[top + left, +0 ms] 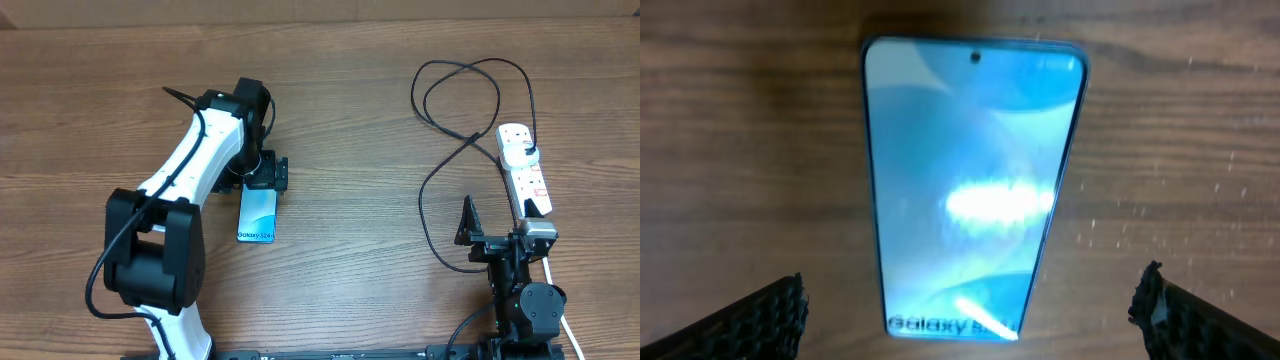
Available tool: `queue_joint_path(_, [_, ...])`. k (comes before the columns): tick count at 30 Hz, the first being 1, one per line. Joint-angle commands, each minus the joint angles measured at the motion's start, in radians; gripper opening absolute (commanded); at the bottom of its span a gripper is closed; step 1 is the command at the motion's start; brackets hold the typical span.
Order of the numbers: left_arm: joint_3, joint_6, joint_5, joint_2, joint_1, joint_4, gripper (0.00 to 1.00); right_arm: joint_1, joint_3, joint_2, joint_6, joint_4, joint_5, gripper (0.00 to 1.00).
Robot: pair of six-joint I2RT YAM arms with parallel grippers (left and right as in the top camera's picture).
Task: Plug charger to phone and switch on socket
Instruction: 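Move the left gripper over the Galaxy phone and lower it, then close the left gripper on the phone's long edges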
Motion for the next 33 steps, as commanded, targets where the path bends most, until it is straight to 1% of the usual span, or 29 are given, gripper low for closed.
queue_joint_path(1, [-0.049, 0.02, -0.008, 0.019, -0.006, 0.036, 1.0, -0.002, -0.011, -0.01, -0.005, 0.005, 0.002, 1.0])
queue_joint_path(8, [-0.141, 0.02, -0.007, 0.019, -0.007, 0.111, 1.0, -0.002, -0.011, -0.01, -0.005, 0.005, 0.002, 1.0])
queue_joint_path(25, [-0.254, 0.027, -0.006, 0.019, -0.007, 0.254, 0.99, -0.002, -0.011, -0.01, -0.004, 0.005, 0.002, 1.0])
queue_joint_path(30, [-0.265, 0.027, -0.006, 0.019, -0.007, 0.258, 0.79, -0.002, -0.011, -0.01, -0.005, 0.005, 0.002, 1.0])
queue_joint_path(33, [-0.265, 0.026, -0.006, 0.019, -0.007, 0.257, 0.75, -0.002, -0.011, -0.01, -0.005, 0.005, 0.002, 1.0])
